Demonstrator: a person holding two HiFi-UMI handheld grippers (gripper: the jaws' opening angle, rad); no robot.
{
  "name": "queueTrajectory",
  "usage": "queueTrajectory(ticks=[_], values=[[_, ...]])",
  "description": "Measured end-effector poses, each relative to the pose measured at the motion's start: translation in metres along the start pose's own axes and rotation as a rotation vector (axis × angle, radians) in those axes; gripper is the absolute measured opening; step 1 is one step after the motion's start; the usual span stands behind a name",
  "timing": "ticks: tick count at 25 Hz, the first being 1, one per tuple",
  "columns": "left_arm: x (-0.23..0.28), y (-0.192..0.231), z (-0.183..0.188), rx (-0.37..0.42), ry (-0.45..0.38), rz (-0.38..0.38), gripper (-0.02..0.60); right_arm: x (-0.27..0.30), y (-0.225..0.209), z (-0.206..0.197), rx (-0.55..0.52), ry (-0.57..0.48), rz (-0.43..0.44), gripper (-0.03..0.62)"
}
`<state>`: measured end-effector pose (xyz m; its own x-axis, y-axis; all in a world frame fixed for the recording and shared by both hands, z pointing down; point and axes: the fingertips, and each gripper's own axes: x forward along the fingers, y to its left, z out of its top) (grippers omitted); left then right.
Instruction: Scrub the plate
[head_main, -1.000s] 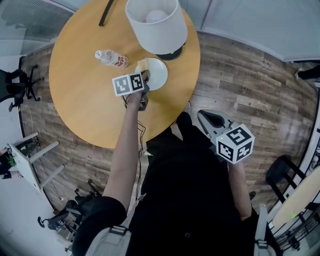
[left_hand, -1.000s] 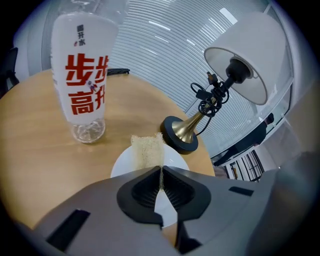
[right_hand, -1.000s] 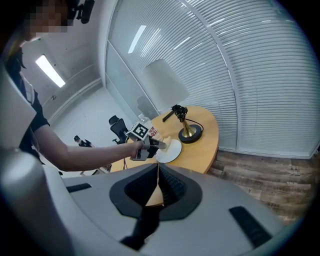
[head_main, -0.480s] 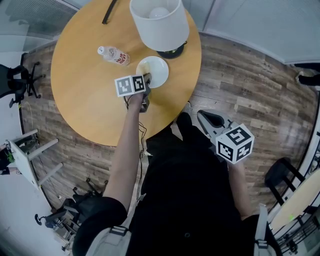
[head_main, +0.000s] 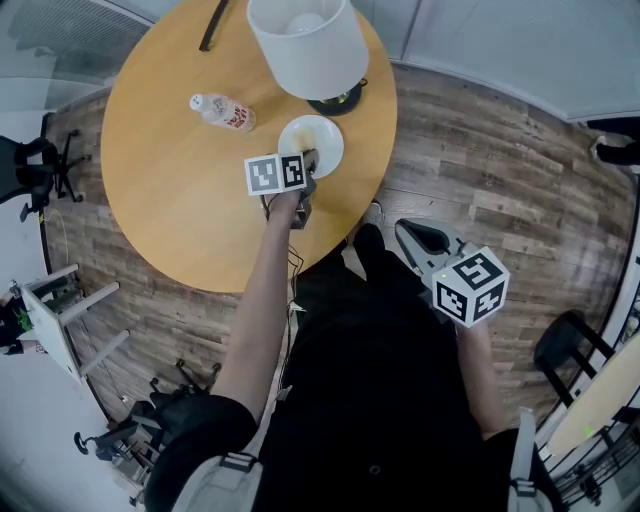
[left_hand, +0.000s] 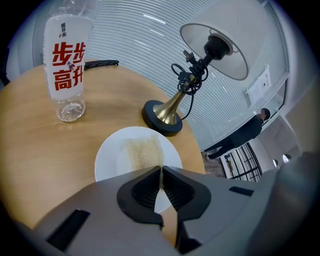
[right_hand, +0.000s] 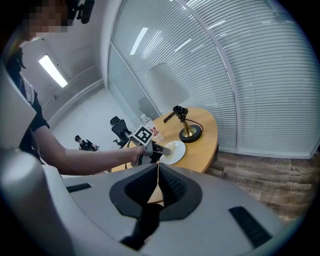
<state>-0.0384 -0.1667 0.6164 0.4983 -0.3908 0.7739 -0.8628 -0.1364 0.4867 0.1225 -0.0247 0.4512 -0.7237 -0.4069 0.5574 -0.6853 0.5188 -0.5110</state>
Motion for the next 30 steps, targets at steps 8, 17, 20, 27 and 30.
queueTrajectory(ticks=[8, 17, 20, 27, 30], values=[[0.008, -0.019, -0.017, 0.187, 0.057, 0.043, 0.023, 0.001, 0.000, -0.003, 0.003, -0.004, 0.006, 0.018], [-0.009, 0.005, -0.014, 0.110, 0.027, 0.067, 0.023, 0.000, 0.008, -0.002, -0.013, 0.004, 0.017, 0.018], [-0.017, 0.015, -0.013, 0.091, 0.017, 0.091, 0.023, 0.001, 0.011, -0.001, -0.019, 0.006, 0.027, 0.018], [-0.032, 0.025, -0.020, 0.068, 0.008, 0.111, 0.023, 0.005, 0.012, 0.001, -0.034, 0.004, 0.050, 0.018], [-0.034, 0.027, -0.028, 0.054, 0.022, 0.107, 0.023, 0.007, 0.012, 0.001, -0.039, 0.004, 0.056, 0.018]])
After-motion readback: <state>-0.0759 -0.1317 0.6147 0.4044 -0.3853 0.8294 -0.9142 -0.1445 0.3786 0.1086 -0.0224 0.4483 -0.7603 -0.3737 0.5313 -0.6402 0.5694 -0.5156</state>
